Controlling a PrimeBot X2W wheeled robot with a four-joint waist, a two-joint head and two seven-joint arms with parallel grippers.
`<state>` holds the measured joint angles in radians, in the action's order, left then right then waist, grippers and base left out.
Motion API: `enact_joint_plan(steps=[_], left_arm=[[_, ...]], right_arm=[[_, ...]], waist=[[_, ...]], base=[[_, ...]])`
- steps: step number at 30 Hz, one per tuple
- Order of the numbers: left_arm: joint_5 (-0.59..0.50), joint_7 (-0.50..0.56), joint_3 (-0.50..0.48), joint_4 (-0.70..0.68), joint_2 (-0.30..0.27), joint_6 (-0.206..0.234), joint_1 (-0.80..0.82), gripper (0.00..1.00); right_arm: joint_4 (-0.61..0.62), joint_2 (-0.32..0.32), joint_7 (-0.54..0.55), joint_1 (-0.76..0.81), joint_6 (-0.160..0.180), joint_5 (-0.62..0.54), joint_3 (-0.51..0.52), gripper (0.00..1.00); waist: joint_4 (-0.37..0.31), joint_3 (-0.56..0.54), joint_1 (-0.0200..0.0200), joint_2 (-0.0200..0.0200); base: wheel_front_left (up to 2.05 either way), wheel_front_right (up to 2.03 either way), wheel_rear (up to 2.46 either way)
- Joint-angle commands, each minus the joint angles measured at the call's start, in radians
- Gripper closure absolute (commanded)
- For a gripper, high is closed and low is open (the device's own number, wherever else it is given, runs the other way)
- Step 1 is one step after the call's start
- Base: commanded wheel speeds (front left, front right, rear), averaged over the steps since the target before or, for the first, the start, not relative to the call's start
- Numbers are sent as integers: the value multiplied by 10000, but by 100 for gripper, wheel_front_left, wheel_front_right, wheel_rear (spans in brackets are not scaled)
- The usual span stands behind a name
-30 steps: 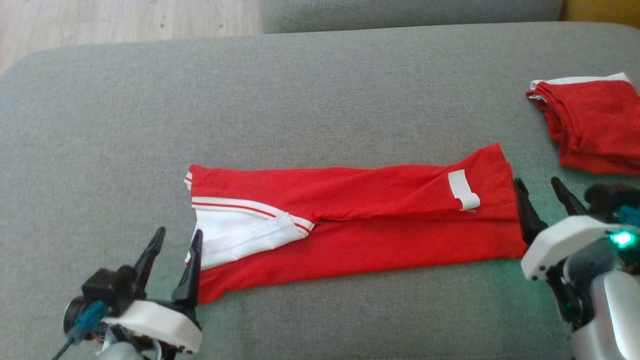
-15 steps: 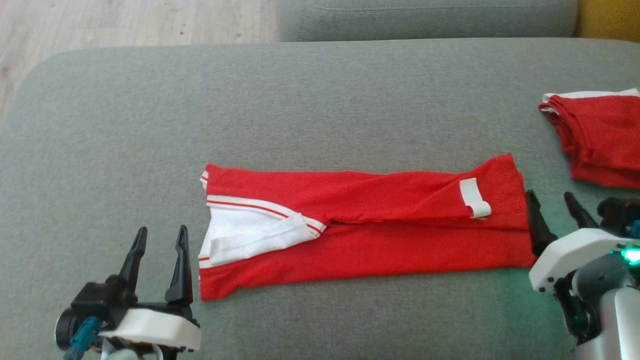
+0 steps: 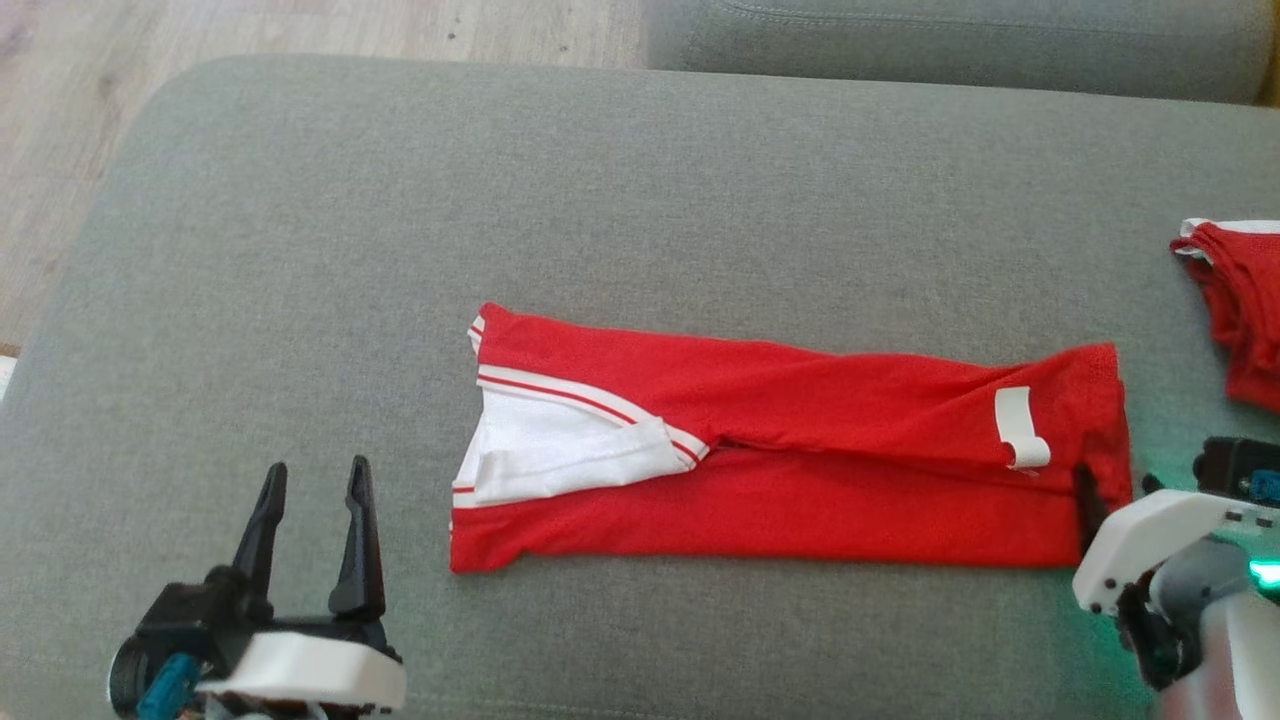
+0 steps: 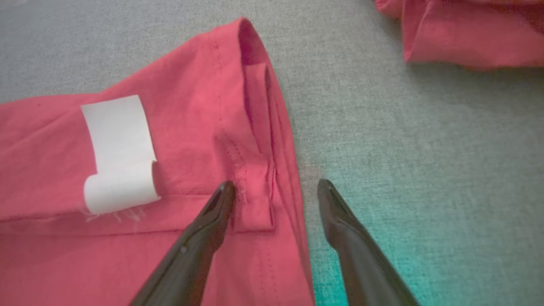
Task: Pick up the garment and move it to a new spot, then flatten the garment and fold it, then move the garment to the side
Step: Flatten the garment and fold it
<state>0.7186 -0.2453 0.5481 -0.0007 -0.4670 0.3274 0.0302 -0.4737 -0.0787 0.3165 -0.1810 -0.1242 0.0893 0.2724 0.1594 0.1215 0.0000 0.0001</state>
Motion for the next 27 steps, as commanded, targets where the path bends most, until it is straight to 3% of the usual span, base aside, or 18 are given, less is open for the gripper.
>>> enact_joint_plan(steps=[1,2,3,4,14,27], left_arm=[[-150,-118,-489,-356,-220,96,105,0],[-147,-120,-503,-387,-224,126,54,0],[-140,-121,-516,-391,-224,142,27,0],[-137,-122,-524,-401,-218,166,-1,0],[-196,-87,-430,-489,-212,186,18,0],[-227,-74,-289,-402,-36,179,125,0]], right_arm=[[12,-44,30,-466,-65,61,-209,10],[-232,-18,12,-514,-65,111,-286,63],[-323,0,6,-539,-65,130,-353,74],[-392,19,-37,-579,-65,175,-415,100],[-150,-211,-369,-937,-65,322,-666,100],[2558,-1271,761,-13,-65,638,293,100]], waist=[[54,-20,0,-1],[52,-55,0,-1],[27,-76,0,-1],[-11,-102,0,-1],[-569,-339,0,-1],[-1419,-620,0,-1]], base=[[0,0,0],[0,0,0],[0,0,0],[0,0,0],[0,0,0],[0,0,0]])
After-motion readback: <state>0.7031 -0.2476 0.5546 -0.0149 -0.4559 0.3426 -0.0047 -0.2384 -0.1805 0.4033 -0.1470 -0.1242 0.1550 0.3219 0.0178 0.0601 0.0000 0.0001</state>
